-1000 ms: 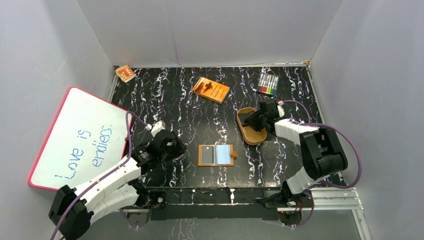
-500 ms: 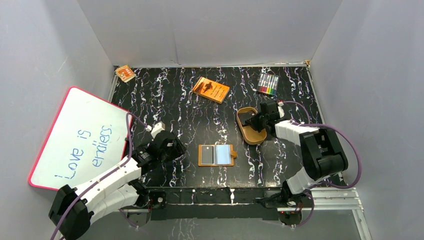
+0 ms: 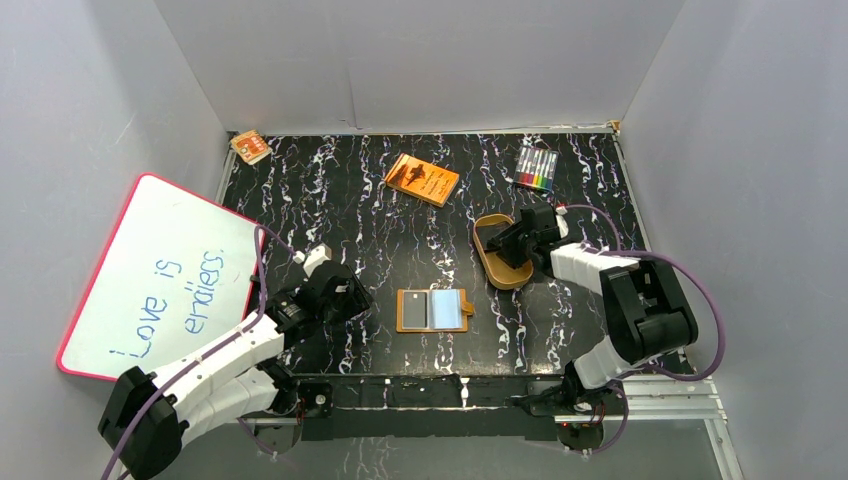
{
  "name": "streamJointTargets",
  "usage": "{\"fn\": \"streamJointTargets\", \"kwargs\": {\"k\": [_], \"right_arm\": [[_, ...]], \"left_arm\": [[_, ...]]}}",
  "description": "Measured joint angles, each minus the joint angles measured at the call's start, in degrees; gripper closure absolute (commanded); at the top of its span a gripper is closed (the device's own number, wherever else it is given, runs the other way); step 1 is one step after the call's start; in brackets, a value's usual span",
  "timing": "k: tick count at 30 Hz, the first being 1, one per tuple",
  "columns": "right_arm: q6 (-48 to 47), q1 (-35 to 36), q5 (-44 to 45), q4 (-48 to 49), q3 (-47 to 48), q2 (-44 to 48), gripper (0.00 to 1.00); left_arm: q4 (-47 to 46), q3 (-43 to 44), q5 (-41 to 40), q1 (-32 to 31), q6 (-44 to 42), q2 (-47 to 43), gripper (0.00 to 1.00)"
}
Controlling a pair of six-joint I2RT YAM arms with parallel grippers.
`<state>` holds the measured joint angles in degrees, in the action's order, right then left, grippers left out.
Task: Put the credit cards into the card holder
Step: Pick up the credit card from the storage box.
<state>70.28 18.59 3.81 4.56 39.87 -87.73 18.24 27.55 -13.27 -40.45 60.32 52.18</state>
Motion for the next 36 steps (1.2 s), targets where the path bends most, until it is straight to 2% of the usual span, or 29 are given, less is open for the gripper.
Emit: {"fn": "streamJointTargets", "kwargs": {"k": [8,20,36], "right_arm": [[0.1,0.0,-0.8,0.7,0.3,-1.6,0.62],[0.1,0.0,-0.9,2.0,-2.7,1.6,0.73],[-0.1,-0.1,-1.1,1.7,-2.9,6.3,1.00]], "left_arm": [[0.0,0.0,0.2,0.0,0.2,0.0,0.48],[0.0,-0.2,0.4,0.0,0.4,0.0,0.48],[0.0,-0.2,0.6,0.0,0.8,0.0,0.49]]}}
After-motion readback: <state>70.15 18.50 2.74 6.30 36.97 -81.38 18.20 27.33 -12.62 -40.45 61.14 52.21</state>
